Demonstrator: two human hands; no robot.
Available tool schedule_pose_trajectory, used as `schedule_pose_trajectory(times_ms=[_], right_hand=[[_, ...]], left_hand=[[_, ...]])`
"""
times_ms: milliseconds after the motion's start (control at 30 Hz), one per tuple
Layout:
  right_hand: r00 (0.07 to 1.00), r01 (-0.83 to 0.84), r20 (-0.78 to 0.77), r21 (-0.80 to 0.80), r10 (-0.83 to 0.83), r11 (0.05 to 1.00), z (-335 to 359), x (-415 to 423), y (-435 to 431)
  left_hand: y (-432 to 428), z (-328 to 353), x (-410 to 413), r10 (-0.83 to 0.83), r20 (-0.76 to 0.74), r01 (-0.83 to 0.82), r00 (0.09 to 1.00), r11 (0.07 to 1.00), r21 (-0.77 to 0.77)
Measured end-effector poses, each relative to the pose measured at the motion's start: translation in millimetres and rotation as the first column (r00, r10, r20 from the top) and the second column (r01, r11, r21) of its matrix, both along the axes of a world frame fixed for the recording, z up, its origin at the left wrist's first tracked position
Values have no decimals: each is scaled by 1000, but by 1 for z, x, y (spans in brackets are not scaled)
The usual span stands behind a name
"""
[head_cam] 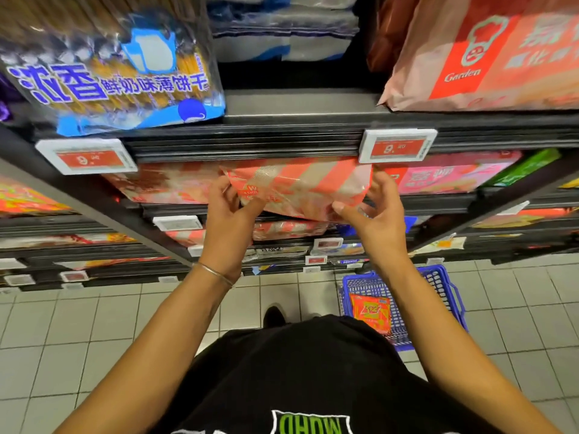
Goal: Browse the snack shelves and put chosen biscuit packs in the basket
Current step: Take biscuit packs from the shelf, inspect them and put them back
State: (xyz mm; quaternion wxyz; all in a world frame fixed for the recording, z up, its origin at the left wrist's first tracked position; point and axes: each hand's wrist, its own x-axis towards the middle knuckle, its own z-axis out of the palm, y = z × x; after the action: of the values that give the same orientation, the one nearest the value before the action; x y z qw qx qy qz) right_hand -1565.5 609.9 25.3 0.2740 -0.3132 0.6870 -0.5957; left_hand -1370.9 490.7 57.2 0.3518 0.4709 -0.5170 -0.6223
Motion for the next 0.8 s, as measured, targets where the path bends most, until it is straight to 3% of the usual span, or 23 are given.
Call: schedule_pose_trajectory(times_ms=[367,800], right_hand=[[996,54,-75,105,-46,993,5,-1,-17],[973,187,-156,120,-167,975,14,-1,-17]], left_hand=[[-1,0,3,137,76,-141,988,989,42],[1,13,-7,91,90,-96,992,994,43]])
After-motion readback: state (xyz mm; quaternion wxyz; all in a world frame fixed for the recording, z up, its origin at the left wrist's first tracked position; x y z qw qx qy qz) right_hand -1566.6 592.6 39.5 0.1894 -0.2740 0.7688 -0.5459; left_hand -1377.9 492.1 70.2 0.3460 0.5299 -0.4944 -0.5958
